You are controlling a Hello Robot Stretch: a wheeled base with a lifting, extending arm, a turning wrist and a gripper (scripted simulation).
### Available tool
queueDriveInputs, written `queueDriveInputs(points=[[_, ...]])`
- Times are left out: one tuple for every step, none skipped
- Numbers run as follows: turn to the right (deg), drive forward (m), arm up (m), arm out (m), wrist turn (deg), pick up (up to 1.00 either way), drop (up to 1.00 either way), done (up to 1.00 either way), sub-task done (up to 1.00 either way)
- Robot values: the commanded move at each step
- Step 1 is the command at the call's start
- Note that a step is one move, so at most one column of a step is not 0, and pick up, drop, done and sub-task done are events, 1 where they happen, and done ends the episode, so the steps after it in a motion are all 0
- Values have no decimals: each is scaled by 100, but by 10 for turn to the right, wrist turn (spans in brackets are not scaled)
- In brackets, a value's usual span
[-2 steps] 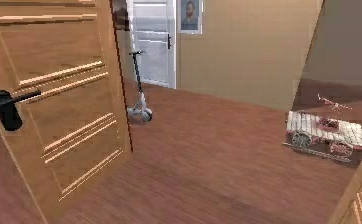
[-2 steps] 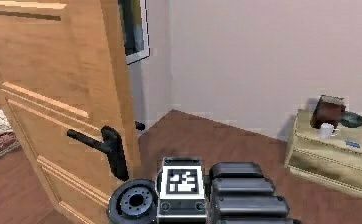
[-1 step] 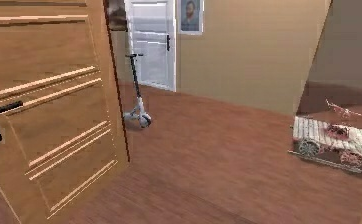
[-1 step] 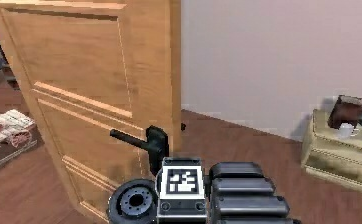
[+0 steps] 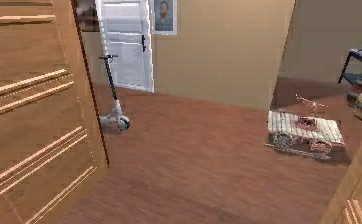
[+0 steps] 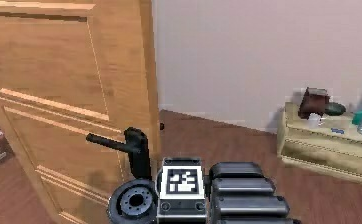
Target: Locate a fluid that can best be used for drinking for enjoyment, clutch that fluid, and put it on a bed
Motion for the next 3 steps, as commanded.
queueDriveInputs(points=[[0,100,0,0,0,0,0,0,0],[0,100,0,0,0,0,0,0,0],[120,0,0,0,0,0,0,0,0]])
